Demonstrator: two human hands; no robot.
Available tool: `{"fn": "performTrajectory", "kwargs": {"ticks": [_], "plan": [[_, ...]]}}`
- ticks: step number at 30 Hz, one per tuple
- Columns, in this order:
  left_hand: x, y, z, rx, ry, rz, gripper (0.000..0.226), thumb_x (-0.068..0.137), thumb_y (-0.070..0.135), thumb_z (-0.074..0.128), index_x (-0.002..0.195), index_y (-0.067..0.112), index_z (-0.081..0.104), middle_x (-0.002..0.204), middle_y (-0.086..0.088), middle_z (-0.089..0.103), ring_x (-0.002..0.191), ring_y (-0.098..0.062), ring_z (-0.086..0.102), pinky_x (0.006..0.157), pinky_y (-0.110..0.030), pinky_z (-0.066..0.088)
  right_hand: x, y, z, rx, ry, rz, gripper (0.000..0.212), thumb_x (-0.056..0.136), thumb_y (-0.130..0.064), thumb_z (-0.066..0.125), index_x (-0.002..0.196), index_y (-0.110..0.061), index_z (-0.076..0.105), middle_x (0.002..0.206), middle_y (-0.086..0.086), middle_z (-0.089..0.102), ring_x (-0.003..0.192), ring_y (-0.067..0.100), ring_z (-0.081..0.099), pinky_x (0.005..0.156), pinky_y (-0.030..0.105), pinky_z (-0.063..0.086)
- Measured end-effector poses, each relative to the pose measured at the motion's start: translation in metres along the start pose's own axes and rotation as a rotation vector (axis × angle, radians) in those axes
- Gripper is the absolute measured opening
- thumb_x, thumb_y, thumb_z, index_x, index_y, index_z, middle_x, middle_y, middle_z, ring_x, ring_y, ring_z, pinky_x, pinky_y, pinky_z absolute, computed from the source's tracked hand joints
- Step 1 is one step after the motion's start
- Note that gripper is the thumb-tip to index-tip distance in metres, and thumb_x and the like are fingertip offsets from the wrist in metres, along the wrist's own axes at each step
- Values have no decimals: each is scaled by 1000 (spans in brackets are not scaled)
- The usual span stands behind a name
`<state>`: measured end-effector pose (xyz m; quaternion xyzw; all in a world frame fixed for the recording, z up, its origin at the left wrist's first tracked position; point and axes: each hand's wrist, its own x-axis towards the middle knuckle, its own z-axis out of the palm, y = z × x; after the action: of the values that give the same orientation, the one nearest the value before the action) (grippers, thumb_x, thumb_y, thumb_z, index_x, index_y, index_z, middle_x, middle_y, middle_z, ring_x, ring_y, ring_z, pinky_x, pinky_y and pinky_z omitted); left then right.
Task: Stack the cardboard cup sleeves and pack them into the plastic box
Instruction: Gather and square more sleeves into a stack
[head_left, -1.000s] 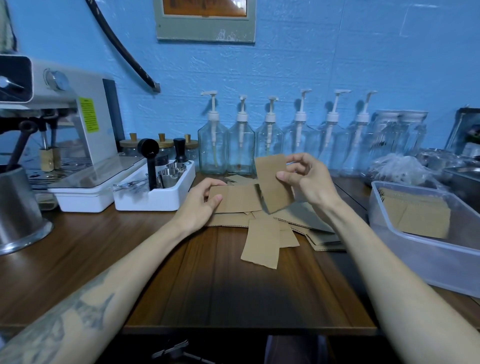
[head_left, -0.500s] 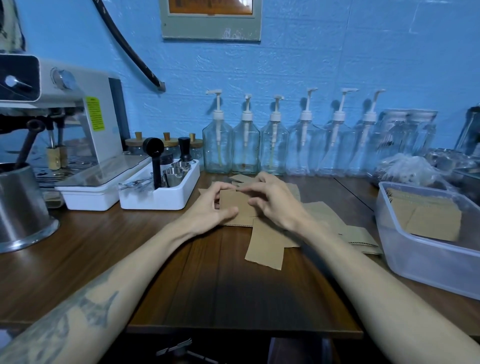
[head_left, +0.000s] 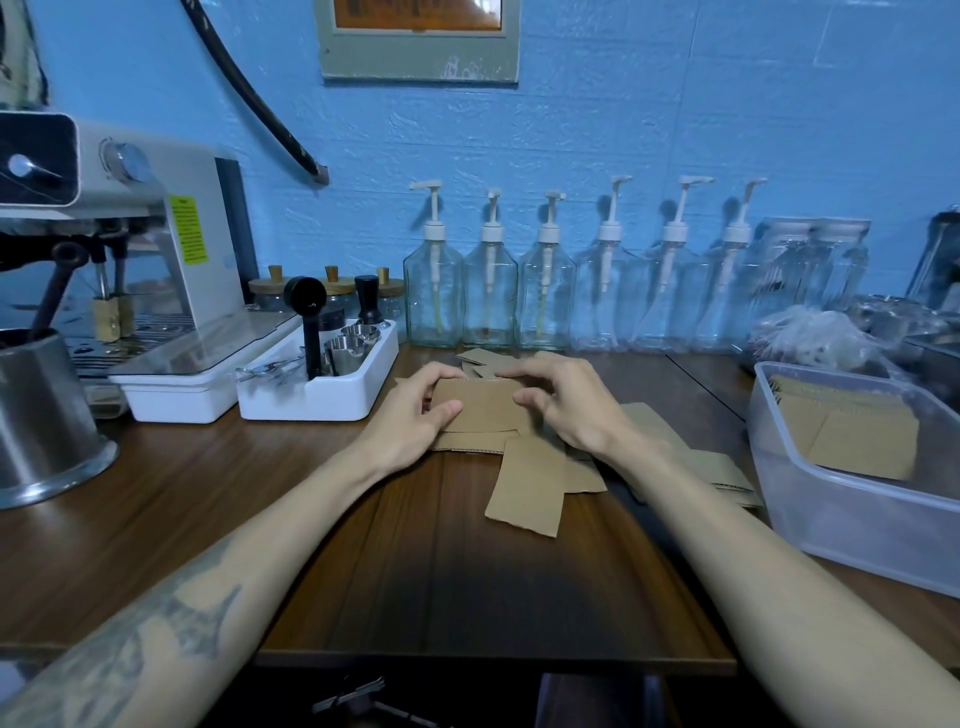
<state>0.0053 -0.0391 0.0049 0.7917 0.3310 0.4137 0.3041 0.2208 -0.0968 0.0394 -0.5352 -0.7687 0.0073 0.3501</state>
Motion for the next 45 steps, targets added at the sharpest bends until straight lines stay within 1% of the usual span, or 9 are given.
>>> {"fn": "performTrajectory", "kwargs": {"ticks": [8,13,18,24,28,31,37,41,45], "plan": [[0,4,-8,-48,68,-32,26,97,8,58,113,29,57,113,-6,66,108,-22,61,96,-37,50,-4,9,-20,103,-45,122,50,85,-38,74,131,-26,60,106,-7,62,93,11,59,88,28,48],[0,1,-10,-26,50,-36,26,97,9,58,116,27,56,114,-6,65,108,-22,61,96,-37,50,-13,10,-28,120,-126,152,47,71,-58,77,110,-33,67,99,-7,59,86,6,56,74,21,43],[-1,-5,-7,92,-28,-36,33,97,12,58,126,26,54,119,-5,62,111,-25,58,101,-46,46,-18,2,-20,-69,-468,190,73,61,-73,71,124,-38,63,114,-8,46,112,12,42,95,30,39],[0,-6,-7,87,-30,-25,35,97,10,58,126,30,53,120,-2,61,112,-22,57,102,-47,45,-18,-6,-17,-165,-497,149,59,68,-62,76,121,-40,62,102,-17,37,110,11,31,100,35,30],[0,-7,-7,75,-30,-32,35,98,10,55,126,30,54,121,0,62,112,-20,57,103,-45,45,-16,-5,-17,109,-442,196,37,75,-34,83,107,-23,66,99,-8,56,93,9,50,81,18,43],[0,-6,-7,62,-35,-34,32,100,11,52,124,32,55,121,2,61,113,-16,56,103,-40,45,-13,-1,-26,445,-326,256,22,79,-18,80,99,-13,70,88,6,70,80,11,64,76,20,52],[0,-3,-5,15,-22,-62,24,106,26,40,116,39,57,119,4,61,112,-15,55,90,-30,42,-8,5,-27,685,103,385,18,80,-10,79,96,-8,72,88,17,72,74,16,67,70,26,50],[-3,0,-5,-68,-36,-88,37,99,58,33,116,41,61,120,13,62,114,-5,57,97,-28,42,-4,2,-17,703,221,430,13,80,-7,79,89,-10,70,78,8,71,75,18,66,70,28,52],[-4,-1,-3,-42,-67,-62,35,91,56,55,120,37,57,121,11,61,109,-2,58,95,-28,46,-1,-4,-3,712,281,488,17,76,-16,83,85,-15,69,74,4,68,71,13,63,67,25,49]]}}
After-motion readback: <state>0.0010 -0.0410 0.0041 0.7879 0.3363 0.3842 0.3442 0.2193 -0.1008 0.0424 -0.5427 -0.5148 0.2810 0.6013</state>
